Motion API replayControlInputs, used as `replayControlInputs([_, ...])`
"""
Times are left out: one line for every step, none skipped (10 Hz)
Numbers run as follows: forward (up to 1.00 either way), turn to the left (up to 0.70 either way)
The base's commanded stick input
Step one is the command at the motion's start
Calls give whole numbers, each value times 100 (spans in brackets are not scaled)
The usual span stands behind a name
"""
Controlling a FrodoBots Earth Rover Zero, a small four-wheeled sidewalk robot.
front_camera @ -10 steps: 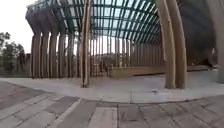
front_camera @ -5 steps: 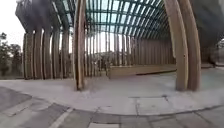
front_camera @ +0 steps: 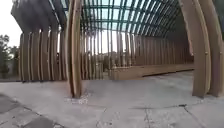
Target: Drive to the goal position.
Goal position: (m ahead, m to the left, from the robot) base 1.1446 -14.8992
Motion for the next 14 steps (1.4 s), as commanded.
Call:
replayControlInputs([100,-33])
replayControlInputs([100,-33])
replayControlInputs([100,-33])
replayControlInputs([100,-33])
replayControlInputs([100,-33])
replayControlInputs([100,-33])
replayControlInputs([100,-33])
replayControlInputs([100,-33])
replayControlInputs([100,-33])
replayControlInputs([100,-33])
replayControlInputs([100,-33])
replayControlInputs([100,-33])
replayControlInputs([100,-33])
replayControlInputs([100,-33])
